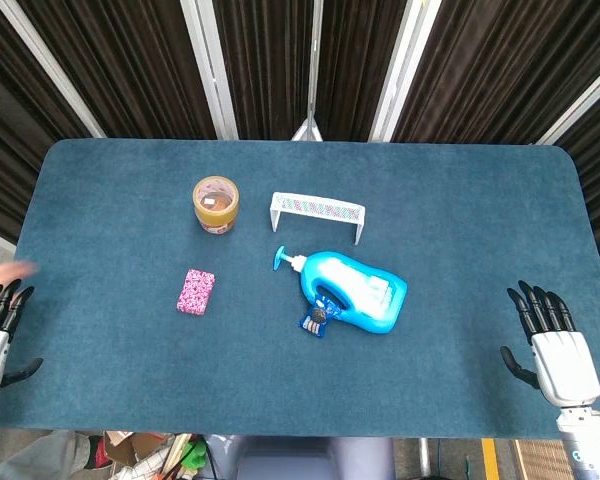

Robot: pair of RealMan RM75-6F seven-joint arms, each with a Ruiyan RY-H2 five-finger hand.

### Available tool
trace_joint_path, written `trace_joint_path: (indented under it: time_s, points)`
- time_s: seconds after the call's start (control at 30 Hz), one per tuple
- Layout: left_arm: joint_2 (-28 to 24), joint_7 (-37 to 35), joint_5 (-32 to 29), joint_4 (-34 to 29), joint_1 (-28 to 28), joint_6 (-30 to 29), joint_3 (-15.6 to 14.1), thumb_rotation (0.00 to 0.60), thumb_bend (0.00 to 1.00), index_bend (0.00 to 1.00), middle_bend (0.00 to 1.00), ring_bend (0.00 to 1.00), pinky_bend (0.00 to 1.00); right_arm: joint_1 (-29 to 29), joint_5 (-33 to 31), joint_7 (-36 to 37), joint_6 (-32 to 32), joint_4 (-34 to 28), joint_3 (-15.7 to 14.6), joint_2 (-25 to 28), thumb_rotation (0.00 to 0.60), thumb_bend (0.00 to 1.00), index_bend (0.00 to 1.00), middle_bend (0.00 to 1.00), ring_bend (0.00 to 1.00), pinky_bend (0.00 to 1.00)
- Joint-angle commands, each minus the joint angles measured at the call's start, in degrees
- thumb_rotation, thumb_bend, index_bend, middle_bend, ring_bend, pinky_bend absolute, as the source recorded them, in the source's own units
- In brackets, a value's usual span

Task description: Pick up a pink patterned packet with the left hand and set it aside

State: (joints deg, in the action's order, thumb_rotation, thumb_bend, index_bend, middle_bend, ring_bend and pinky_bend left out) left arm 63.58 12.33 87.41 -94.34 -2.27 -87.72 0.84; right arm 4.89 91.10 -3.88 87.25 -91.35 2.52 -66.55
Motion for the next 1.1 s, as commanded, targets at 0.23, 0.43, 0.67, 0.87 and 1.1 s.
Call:
trace_joint_path:
  time_s: [0.23,0.43,0.67,0.87,1.1]
  points:
    - [-0.3,0.6,-0.7,-0.7,-0.6,1.8,-0.2,0.6,0.15,0.0,0.0,0.0,0.0,-0.1,0.0,0.0,0.1,-0.1,-0.1,0.0,0.6,0.36,0.0,0.0,0.0,0.09]
    - [-1.4,5.2,-2.4,-3.3,-3.7,7.3,0.3,0.6,0.15,0.0,0.0,0.0,0.0,0.0,0.1,0.1,0.0,-0.3,0.0,0.0,0.6,0.36,0.0,0.0,0.0,0.09]
    - [-1.6,16.7,-13.5,-9.5,-13.1,21.9,4.4,0.6,0.15,0.0,0.0,0.0,0.0,0.2,0.0,0.7,-0.3,-0.4,0.1,0.1,0.6,0.36,0.0,0.0,0.0,0.09]
    - [4.2,27.9,-25.3,-8.0,-22.5,29.9,8.0,0.6,0.15,0.0,0.0,0.0,0.0,0.1,-0.2,1.5,-0.3,-0.5,0.0,0.5,0.6,0.36,0.0,0.0,0.0,0.09]
    - [12.5,37.7,-37.7,-2.8,-30.7,32.4,9.7,0.6,0.15,0.0,0.0,0.0,0.0,0.3,-0.5,2.2,-0.8,-0.7,0.1,0.6,0.6,0.36,0.0,0.0,0.0,0.09]
